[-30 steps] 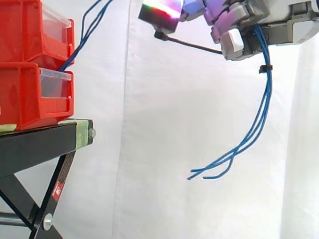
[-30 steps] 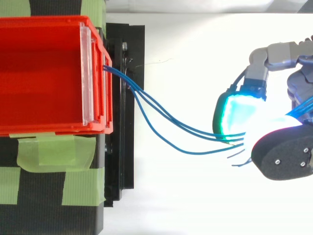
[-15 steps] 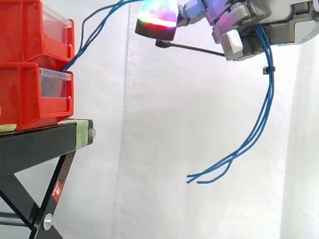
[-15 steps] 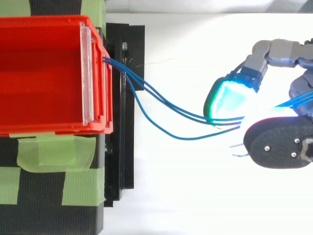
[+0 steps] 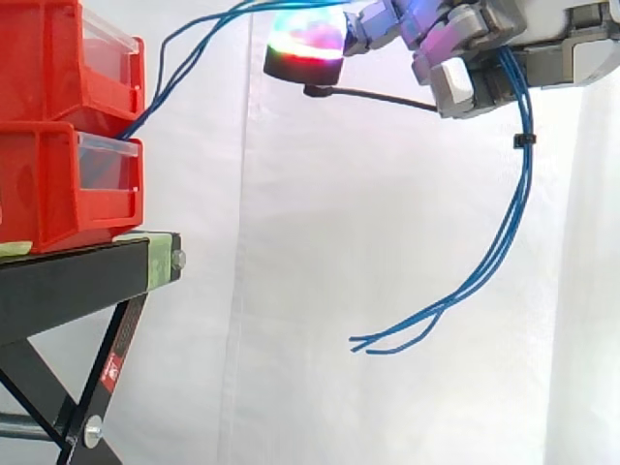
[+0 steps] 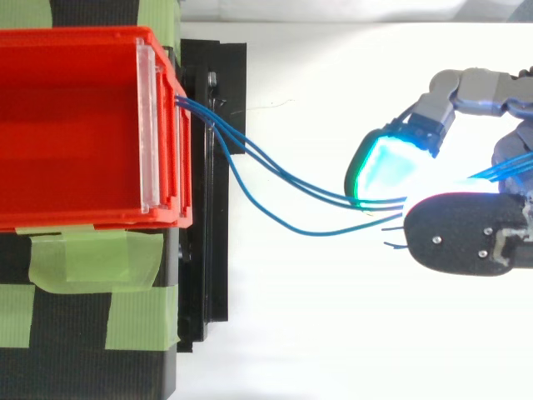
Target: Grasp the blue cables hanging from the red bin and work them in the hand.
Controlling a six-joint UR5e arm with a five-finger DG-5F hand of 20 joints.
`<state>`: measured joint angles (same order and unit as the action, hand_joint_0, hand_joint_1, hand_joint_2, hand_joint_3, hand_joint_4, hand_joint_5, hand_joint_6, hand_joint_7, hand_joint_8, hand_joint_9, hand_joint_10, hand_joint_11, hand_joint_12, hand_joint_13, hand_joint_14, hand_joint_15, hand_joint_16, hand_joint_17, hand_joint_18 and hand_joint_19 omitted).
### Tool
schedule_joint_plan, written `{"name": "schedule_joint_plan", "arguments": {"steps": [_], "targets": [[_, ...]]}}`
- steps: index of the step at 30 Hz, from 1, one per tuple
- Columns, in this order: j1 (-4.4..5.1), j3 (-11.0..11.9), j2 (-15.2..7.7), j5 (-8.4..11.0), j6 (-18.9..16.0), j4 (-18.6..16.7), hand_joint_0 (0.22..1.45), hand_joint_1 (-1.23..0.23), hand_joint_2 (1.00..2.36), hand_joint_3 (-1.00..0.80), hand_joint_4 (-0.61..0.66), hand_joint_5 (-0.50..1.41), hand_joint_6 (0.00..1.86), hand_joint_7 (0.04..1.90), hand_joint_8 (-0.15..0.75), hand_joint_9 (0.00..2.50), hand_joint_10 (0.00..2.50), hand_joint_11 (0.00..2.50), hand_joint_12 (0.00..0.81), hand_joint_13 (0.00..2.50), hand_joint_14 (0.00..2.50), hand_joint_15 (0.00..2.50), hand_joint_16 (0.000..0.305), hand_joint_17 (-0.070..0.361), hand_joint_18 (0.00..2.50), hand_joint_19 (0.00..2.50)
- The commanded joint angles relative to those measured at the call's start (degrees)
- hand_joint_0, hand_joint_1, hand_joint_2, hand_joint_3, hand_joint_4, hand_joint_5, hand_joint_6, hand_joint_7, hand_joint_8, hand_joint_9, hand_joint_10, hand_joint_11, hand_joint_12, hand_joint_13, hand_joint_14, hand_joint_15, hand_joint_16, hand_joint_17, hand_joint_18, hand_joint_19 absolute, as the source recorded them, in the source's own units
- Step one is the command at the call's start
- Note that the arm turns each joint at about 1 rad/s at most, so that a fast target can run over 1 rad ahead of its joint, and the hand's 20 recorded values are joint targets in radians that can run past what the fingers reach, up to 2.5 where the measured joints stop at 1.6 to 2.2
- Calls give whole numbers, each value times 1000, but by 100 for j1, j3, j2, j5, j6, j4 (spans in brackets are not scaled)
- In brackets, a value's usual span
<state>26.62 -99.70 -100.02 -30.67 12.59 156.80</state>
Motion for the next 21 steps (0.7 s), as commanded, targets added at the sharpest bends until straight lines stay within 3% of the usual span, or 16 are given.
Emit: {"name": "schedule_joint_plan", "arguments": {"steps": [1,3,4,5,6,7,9,10,12,13,15,16,18,21], "targets": [[1,4,0,0,-11,18,1011,-650,1029,-219,319,390,12,1265,484,1121,2500,2500,645,1424,2500,2097,59,133,1714,600],[1,-5,9,0,-11,18,962,-640,1024,-416,317,372,11,1248,488,1121,2500,2500,657,1428,2500,2109,60,135,1712,617],[1,4,9,0,-11,18,923,-636,1016,-665,324,370,12,1234,493,1119,2500,2500,654,1425,2500,2109,60,135,1708,593],[1,-5,0,0,-11,0,924,-636,1015,-685,325,371,12,1233,491,1118,2500,2500,653,1425,2500,2108,60,134,1704,606],[1,-5,0,0,-11,0,963,-639,1020,-562,318,373,13,1234,490,1117,2500,2500,657,1426,2500,2118,59,133,1705,597],[1,4,0,9,-11,0,1011,-654,1030,-171,297,367,13,1235,456,1089,2500,2500,660,1422,2500,2128,60,135,1702,606],[1,4,9,26,-2,-18,1018,-662,1023,298,286,350,10,1242,370,972,2500,2500,670,1376,2500,2128,67,150,1636,468],[1,-5,0,35,7,-26,1025,-659,1018,351,285,339,10,1226,490,959,2500,2500,678,1355,2500,2095,68,153,1616,403],[1,-5,0,35,-2,-26,1004,-649,1010,296,307,330,11,1202,525,954,2500,2500,669,1360,2500,2094,72,161,1658,380],[1,4,0,35,-2,-26,941,-646,1017,58,323,326,11,1199,524,944,2500,2500,675,1354,2500,2088,73,164,1660,386],[10,-5,0,35,-11,-18,903,-629,1023,-250,302,316,12,1197,534,917,2500,2500,671,1309,2500,2089,64,144,1574,475],[18,-5,0,35,-11,-18,906,-625,1024,-268,292,315,12,1200,533,911,2500,2500,673,1301,2500,2093,63,141,1558,497],[18,4,0,35,-11,-18,1001,-629,1022,107,296,341,11,1197,495,913,2500,2500,667,1312,2500,2075,65,145,1571,429],[18,4,0,35,-11,-35,1017,-631,1017,227,303,351,12,1194,509,914,2500,2500,676,1316,2500,2068,67,151,1570,385]]}}
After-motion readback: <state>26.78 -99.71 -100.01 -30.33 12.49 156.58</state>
